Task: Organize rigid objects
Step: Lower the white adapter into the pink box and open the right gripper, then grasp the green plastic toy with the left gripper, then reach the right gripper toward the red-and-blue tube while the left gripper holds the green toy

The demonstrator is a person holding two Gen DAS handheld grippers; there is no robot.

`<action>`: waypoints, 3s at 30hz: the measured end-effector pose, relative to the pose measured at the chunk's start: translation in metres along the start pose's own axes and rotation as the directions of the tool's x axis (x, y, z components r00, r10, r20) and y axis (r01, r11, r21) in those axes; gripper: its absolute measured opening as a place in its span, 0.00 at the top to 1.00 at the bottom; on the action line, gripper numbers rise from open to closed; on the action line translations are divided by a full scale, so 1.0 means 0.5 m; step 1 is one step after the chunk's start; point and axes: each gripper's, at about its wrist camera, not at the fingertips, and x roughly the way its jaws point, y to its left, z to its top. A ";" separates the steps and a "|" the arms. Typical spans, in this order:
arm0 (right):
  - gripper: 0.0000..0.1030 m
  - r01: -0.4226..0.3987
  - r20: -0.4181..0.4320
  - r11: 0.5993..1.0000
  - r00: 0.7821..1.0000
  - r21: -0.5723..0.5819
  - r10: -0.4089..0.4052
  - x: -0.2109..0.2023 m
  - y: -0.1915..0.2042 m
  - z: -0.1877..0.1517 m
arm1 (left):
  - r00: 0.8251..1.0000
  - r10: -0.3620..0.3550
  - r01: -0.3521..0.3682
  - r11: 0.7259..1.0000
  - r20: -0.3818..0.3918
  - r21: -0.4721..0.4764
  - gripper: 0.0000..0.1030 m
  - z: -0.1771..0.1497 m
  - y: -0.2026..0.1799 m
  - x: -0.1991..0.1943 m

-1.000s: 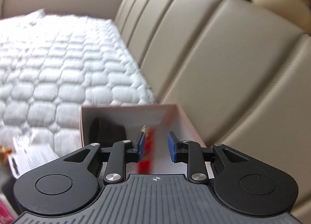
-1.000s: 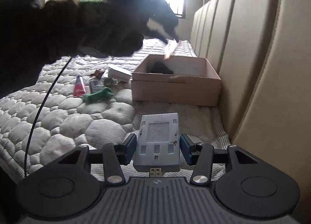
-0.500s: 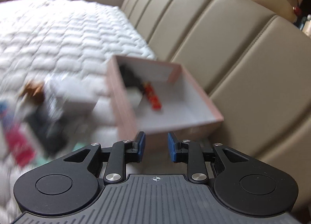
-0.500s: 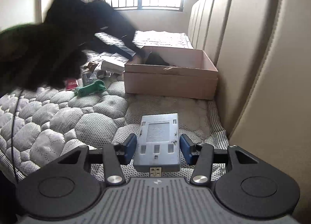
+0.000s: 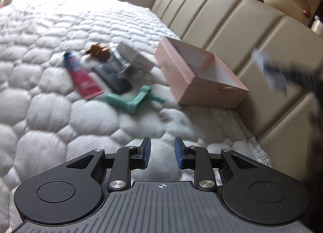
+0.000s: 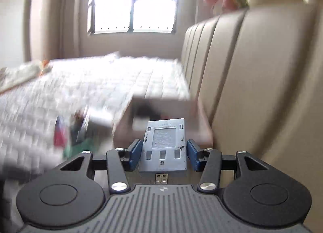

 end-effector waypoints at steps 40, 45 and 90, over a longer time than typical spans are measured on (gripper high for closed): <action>0.15 -0.071 -0.075 0.988 0.994 0.137 0.081 0.098 0.002 -0.235 | 0.999 0.037 -0.023 0.953 -0.039 0.302 0.72 0.150 -0.010 0.169; 0.15 -0.085 -0.078 0.985 0.992 0.150 0.097 0.101 -0.002 -0.236 | 0.995 0.017 0.014 0.952 -0.098 0.305 0.66 0.126 0.002 0.181; 0.15 -0.260 -0.077 0.965 0.963 -0.039 0.257 0.101 0.137 -0.117 | 0.983 0.158 -0.177 0.954 0.095 0.243 0.54 0.101 0.105 -0.065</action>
